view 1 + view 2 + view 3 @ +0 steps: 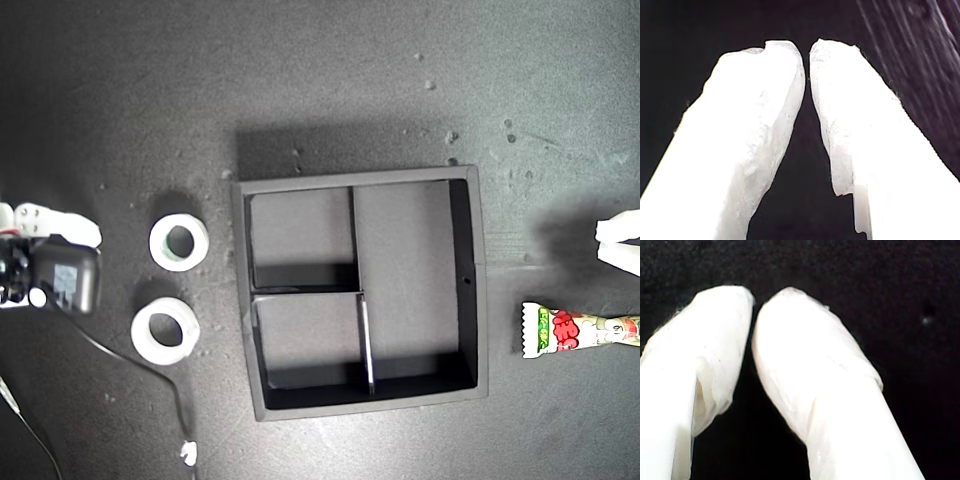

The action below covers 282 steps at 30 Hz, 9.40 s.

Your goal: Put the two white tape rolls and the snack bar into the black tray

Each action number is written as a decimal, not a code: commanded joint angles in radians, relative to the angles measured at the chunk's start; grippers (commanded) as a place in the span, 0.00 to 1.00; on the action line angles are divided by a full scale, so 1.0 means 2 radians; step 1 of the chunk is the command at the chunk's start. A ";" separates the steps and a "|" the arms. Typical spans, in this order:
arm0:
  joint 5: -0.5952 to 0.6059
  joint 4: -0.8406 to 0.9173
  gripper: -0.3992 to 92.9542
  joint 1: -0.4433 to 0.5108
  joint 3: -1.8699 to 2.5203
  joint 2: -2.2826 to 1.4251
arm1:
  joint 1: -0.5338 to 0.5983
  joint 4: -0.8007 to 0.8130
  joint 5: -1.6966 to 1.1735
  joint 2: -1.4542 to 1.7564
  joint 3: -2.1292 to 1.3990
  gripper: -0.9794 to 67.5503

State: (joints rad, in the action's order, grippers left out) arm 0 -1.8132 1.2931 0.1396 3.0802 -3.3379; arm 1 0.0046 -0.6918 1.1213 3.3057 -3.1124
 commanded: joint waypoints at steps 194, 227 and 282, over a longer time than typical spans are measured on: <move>0.278 0.272 0.00 0.113 -1.529 1.346 | 0.061 0.189 -0.428 -0.839 0.649 0.01; 0.289 0.273 0.13 0.111 -1.489 1.314 | 0.064 0.186 -0.423 -0.851 0.624 0.02; -0.059 -0.124 0.19 0.205 -0.587 0.790 | 0.020 -0.445 0.172 -0.348 0.699 0.01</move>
State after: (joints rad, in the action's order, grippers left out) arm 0 -1.9052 1.1045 0.5369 1.8730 -1.7549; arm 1 0.0199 -1.6674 1.3867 2.4743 -1.4757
